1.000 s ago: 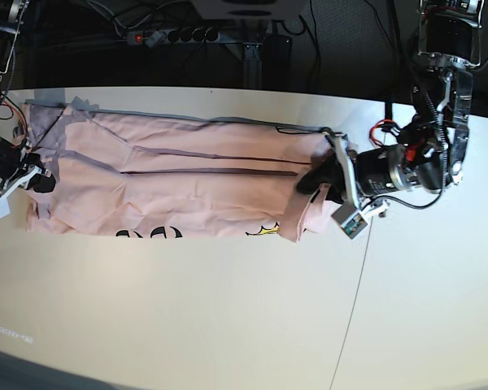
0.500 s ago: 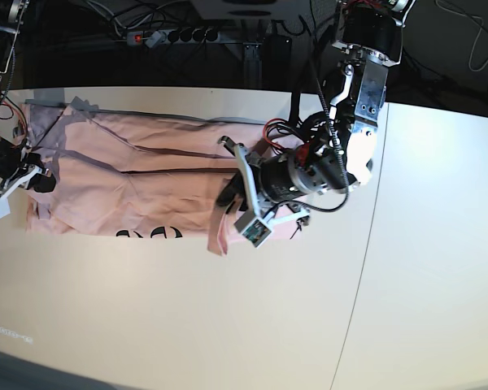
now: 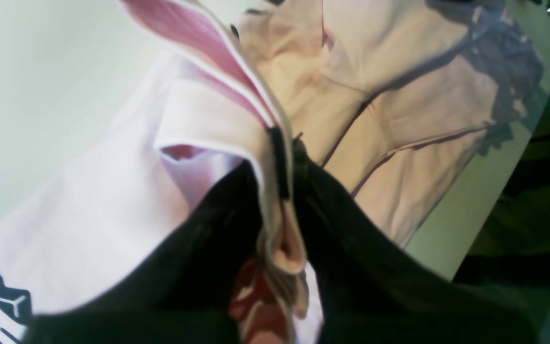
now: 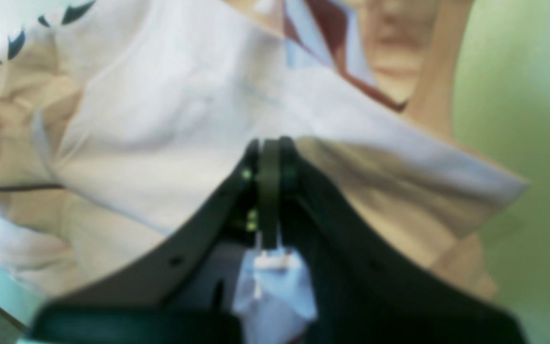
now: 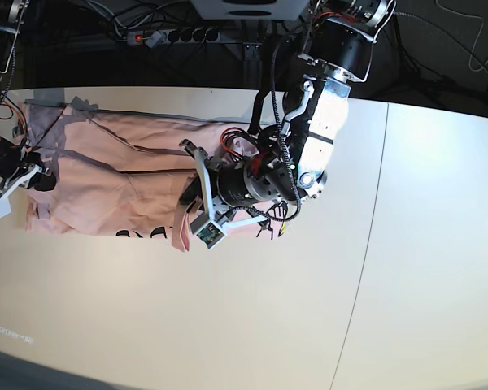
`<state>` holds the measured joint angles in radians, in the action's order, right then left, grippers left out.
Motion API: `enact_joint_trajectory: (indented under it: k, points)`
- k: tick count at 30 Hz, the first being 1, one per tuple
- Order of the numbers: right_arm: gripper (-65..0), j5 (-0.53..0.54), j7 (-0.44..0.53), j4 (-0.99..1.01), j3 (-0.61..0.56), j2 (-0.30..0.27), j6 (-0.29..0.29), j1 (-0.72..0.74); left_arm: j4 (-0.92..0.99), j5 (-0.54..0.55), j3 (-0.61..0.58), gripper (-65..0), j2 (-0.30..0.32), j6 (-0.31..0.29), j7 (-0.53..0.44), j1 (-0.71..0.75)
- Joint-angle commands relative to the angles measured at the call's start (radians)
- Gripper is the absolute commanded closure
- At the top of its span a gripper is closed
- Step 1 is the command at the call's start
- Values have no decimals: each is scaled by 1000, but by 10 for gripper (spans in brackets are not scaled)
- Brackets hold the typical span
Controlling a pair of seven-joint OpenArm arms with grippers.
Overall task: Fold the T-shirt properly
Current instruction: 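Lift the strip end with the left gripper and fold it toward the right gripper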
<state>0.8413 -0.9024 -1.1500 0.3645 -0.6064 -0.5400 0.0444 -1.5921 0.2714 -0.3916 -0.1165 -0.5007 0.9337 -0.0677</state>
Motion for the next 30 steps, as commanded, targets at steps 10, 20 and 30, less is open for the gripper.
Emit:
enact_joint_trajectory:
  k: [10,20,30]
  points:
    - [0,15,13,-15,10,-24,-67,14,-10,129,-4,-331,-22,6,-39,-21]
    - [0,15,12,-15,10,-24,-67,13,-126,114,82,-331,8,3,36,-21]
    - [0,15,16,-15,10,-24,-67,14,-126,174,111,-329,120,-4,129,73]
